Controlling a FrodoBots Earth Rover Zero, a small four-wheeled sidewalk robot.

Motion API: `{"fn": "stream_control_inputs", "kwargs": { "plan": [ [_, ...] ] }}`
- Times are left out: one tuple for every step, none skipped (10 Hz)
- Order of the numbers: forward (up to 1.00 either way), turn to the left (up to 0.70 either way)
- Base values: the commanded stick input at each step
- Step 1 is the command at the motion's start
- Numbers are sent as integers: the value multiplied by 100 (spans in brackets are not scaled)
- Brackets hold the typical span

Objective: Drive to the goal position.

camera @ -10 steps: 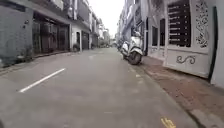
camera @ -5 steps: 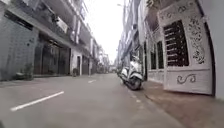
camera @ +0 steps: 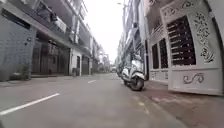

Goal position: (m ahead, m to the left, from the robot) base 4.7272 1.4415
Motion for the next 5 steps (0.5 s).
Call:
{"fn": "stream_control_inputs", "kwargs": {
  "plan": [
    [49, 0],
    [49, 0],
    [49, 0],
    [49, 46],
    [49, 49]
  ]
}}
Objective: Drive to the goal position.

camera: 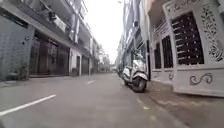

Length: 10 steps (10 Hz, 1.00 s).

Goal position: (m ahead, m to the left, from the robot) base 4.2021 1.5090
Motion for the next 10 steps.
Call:
{"fn": "stream_control_inputs", "kwargs": {
  "plan": [
    [49, 49],
    [49, 13],
    [49, 0],
    [49, 0],
    [49, 0],
    [49, 0],
    [49, 0],
    [49, 0],
    [49, 0],
    [49, 0]
  ]
}}
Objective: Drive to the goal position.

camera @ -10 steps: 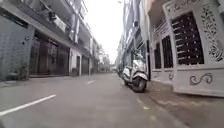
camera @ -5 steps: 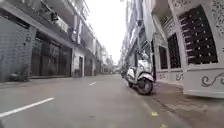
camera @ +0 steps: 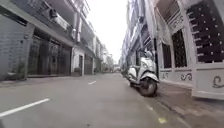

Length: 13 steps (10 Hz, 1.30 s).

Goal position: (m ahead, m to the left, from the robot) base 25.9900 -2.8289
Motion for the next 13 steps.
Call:
{"fn": "stream_control_inputs", "kwargs": {
  "plan": [
    [49, 0],
    [49, 0],
    [49, 0],
    [49, 0],
    [49, 0],
    [49, 22],
    [49, 49],
    [49, 46],
    [49, 21],
    [49, 0],
    [49, 0],
    [49, 0],
    [49, 0]
  ]
}}
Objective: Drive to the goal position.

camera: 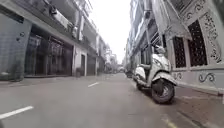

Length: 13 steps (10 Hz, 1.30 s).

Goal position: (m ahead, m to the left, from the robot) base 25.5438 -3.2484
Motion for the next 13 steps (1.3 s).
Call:
{"fn": "stream_control_inputs", "kwargs": {
  "plan": [
    [49, 0],
    [49, 0],
    [49, 0],
    [50, 0],
    [50, 0],
    [50, 0],
    [50, 0],
    [50, 0],
    [50, -4],
    [50, -29],
    [50, -38],
    [50, -44],
    [50, -44]
  ]
}}
